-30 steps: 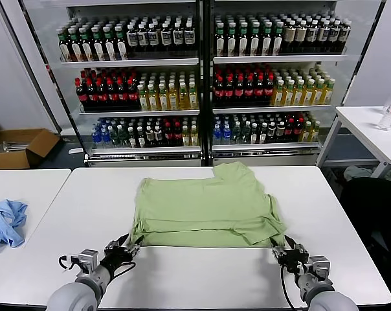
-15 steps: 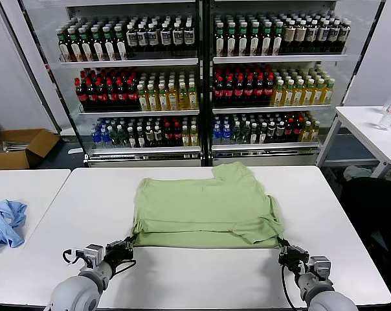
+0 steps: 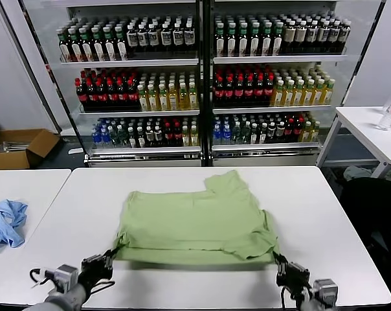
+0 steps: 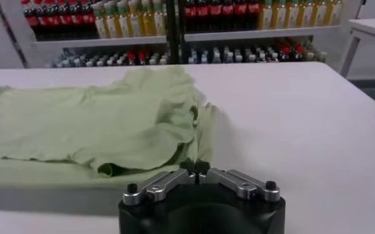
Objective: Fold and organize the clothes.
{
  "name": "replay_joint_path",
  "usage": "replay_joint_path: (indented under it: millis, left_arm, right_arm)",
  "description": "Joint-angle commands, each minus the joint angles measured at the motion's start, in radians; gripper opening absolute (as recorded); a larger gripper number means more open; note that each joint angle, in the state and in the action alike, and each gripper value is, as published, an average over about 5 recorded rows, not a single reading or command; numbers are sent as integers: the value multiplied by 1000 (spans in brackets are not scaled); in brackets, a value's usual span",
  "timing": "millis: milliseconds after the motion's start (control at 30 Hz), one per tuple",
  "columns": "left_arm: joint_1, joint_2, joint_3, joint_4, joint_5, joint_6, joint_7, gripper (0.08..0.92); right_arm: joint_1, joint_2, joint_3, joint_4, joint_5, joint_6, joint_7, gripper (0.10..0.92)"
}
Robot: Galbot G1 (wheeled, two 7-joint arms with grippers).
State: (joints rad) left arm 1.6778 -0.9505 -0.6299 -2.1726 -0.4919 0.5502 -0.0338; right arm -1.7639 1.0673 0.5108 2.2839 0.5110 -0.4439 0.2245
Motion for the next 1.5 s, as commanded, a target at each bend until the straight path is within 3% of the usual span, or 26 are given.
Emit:
replay_joint_path:
  millis: [33, 133, 233, 500, 600, 833, 967, 1100, 1233, 1500]
  left_arm:
    - [206, -17, -117, -68, 53, -21, 65, 85]
    - [187, -33, -102, -49, 53, -28, 61, 85]
    - [155, -44, -79, -34, 49, -34, 55, 109]
    - [118, -29, -114, -174, -36, -96, 27, 327]
    - [0, -1, -73, -126, -76, -110, 22, 414]
    - [-406, 64, 110, 195, -149, -100, 41, 613]
    - [-573, 79, 209, 345, -165, -93, 62, 733]
    - [-723, 74, 305, 522, -170, -99, 107, 810]
    - [-839, 66, 378, 665, -171, -105, 148, 822]
    - [-944, 59, 428, 816, -167, -101, 220, 823]
  right_arm:
    - [-160, 16, 13, 71, -136, 36, 6, 106]
    - [-152, 20, 4, 57, -188, 49, 14, 114]
    - [-142, 20, 7, 71, -193, 55, 3, 172]
    - [28, -3, 35, 195, -137, -41, 38, 396]
    - [242, -22, 2, 87, -61, -100, 52, 474]
    - [733, -31, -187, -306, 15, -135, 46, 682]
    - [959, 8, -298, -504, 21, -134, 39, 784]
    - [1139, 74, -388, -699, 23, -134, 29, 819]
    - [1276, 152, -441, -888, 23, -134, 18, 822]
    - [1350, 282, -455, -1142, -32, -89, -14, 823]
